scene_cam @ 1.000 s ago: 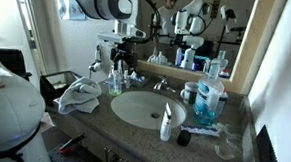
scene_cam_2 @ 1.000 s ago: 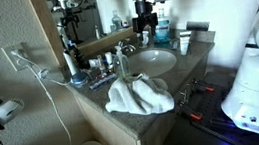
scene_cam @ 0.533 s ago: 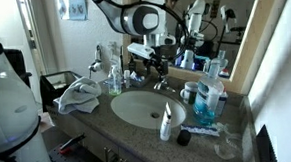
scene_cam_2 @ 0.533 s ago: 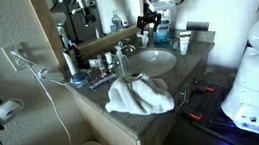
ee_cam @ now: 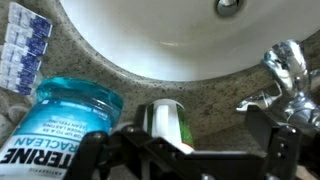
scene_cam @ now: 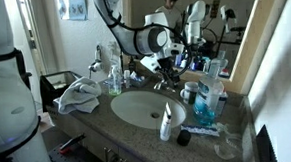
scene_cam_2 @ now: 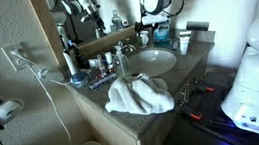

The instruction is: Put the mug cup in the sink

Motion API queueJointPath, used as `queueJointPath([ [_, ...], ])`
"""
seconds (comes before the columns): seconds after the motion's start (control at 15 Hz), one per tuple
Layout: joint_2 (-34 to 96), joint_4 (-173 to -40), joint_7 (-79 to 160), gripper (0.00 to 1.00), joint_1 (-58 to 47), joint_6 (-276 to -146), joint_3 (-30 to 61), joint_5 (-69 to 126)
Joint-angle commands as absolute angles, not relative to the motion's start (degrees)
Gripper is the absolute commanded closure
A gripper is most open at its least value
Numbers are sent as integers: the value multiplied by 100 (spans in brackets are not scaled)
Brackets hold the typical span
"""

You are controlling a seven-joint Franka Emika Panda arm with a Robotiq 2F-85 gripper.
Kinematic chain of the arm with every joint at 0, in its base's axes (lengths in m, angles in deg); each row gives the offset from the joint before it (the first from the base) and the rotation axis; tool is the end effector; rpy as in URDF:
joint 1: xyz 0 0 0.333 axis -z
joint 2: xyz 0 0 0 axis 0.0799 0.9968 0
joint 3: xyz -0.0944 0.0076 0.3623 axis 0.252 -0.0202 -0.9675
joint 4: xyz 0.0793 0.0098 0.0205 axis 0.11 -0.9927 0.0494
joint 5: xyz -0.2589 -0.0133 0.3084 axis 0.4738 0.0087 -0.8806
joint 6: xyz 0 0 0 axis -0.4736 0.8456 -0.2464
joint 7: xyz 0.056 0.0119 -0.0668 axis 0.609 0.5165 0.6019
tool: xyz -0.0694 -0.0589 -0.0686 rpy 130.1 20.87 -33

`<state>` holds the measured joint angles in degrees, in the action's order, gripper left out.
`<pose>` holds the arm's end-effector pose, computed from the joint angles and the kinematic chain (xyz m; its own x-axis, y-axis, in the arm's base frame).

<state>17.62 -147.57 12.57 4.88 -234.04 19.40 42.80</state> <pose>0.5314 -0.1559 0.3961 0.7494 -0.5349 0.3903 -0.5811 -0.8139 0.0003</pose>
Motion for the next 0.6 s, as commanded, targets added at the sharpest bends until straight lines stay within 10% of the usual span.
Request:
queueJointPath([
  [0.0, 1923, -14598, -152, 0, 309, -23452, 2258, 5393],
  [0.53, 2271, -14570, -1728, 0, 242, -23564, 2361, 6654],
])
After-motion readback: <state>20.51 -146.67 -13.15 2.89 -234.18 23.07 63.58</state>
